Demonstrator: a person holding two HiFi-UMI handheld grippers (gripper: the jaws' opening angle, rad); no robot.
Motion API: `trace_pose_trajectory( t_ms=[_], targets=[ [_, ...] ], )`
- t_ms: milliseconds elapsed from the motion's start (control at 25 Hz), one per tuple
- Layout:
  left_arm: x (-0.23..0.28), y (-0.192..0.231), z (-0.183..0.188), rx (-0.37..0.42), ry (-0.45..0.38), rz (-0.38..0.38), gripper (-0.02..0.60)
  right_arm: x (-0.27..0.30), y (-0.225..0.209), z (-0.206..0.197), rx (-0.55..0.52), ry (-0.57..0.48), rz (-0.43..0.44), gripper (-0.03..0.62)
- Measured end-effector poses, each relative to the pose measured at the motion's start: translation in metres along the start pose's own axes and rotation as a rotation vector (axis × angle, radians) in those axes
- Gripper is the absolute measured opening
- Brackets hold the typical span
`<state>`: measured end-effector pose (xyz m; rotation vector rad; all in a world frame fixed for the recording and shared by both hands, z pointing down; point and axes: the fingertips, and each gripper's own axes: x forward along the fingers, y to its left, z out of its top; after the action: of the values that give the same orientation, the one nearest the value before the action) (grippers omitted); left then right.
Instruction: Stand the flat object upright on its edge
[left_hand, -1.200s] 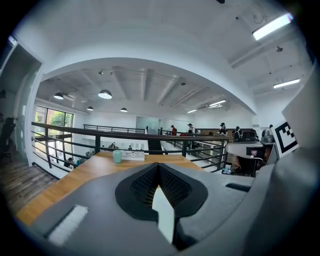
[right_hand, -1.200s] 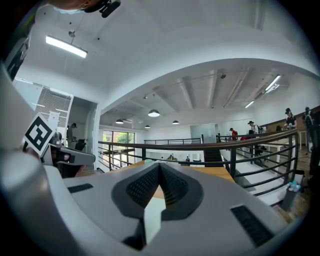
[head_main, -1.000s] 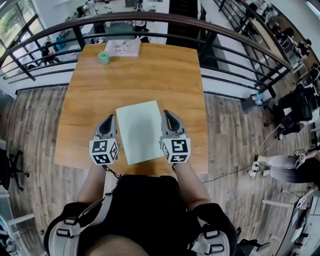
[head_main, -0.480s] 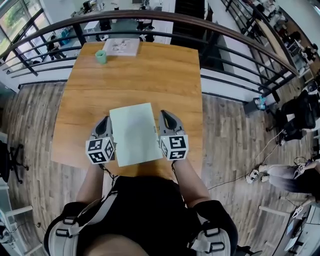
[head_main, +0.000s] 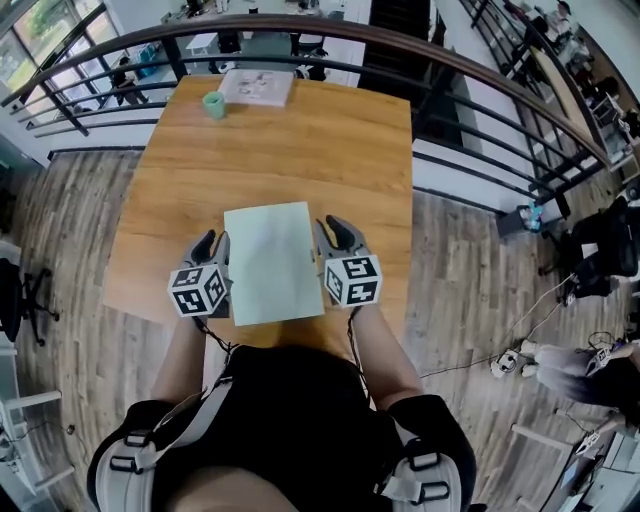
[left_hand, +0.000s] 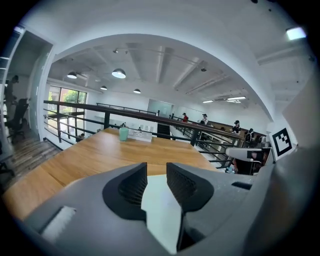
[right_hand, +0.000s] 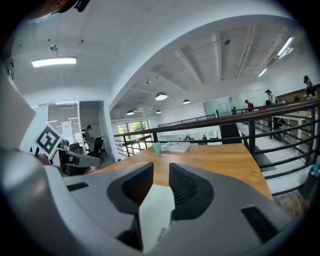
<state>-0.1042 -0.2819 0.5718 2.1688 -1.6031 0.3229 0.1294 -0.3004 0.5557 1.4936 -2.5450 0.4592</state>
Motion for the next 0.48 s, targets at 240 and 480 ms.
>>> trace_pose_trajectory(
  t_ms=[240, 480],
  targets=[
    [0.013, 0.008, -0.038, -0.059, 0.167, -0.039, 0.179, 0.018, 0.002, -0.044, 0.072, 0.178, 0.066, 0.107],
    [0.021, 0.033, -0.094, -0.219, 0.421, 0.002, 0.183, 0.032, 0.004, -0.106, 0.173, 0.436, 0.129, 0.135]
  ],
)
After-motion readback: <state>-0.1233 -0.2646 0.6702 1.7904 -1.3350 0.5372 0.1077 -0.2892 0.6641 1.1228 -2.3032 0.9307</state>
